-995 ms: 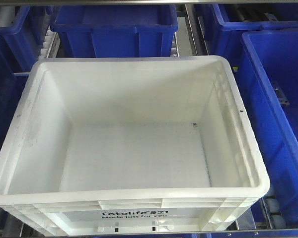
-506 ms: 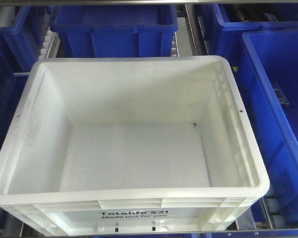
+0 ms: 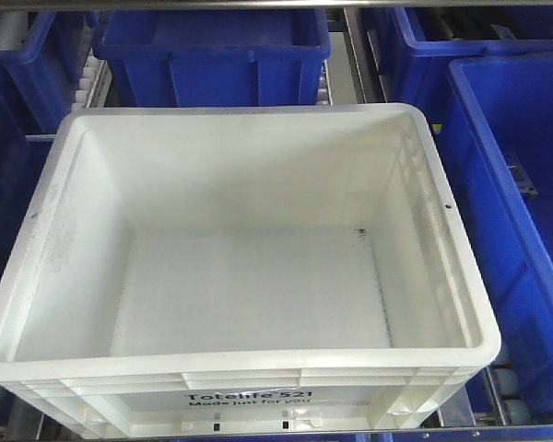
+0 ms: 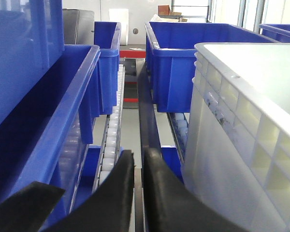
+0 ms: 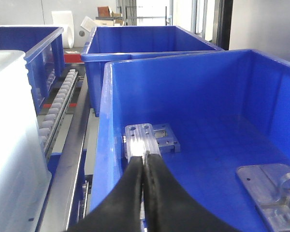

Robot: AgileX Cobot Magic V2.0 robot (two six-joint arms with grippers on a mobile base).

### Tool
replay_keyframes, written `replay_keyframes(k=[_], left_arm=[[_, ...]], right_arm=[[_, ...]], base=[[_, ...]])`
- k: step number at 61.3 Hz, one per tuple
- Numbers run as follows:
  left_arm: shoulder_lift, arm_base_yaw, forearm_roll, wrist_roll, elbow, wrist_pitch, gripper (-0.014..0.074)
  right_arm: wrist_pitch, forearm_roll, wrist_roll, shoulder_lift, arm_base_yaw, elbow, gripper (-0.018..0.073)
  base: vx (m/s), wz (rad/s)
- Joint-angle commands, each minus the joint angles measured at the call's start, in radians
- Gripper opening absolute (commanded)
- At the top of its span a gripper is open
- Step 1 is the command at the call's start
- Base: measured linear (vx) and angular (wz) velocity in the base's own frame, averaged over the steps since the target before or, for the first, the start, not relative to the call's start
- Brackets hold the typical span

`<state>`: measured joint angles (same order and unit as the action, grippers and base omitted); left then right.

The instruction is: Move bin from left to right shelf

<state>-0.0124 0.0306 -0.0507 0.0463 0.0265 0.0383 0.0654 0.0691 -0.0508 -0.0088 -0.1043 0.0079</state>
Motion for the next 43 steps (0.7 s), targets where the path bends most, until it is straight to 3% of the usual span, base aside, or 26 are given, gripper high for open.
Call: replay_keyframes(k=[1, 32, 43], left_arm=[[-0.011, -0.001, -0.008, -0.007, -0.022, -0.077, 0.0038], [-0.011, -0.001, -0.008, -0.007, -0.022, -0.077, 0.0038], [-0.011, -0.001, -0.008, -0.007, -0.022, -0.077, 0.0038]], right_arm=[[-0.163, -0.003, -0.004, -0.018, -0.007, 0.028, -0.0009], [-0.183, 0.033, -0.046, -0.017, -0.007, 0.032, -0.0009], [-0.183, 0.035, -0.009, -0.017, 0.104, 0.032, -0.0009]], base=[[0.00, 0.00], [0.00, 0.00], [0.00, 0.00]])
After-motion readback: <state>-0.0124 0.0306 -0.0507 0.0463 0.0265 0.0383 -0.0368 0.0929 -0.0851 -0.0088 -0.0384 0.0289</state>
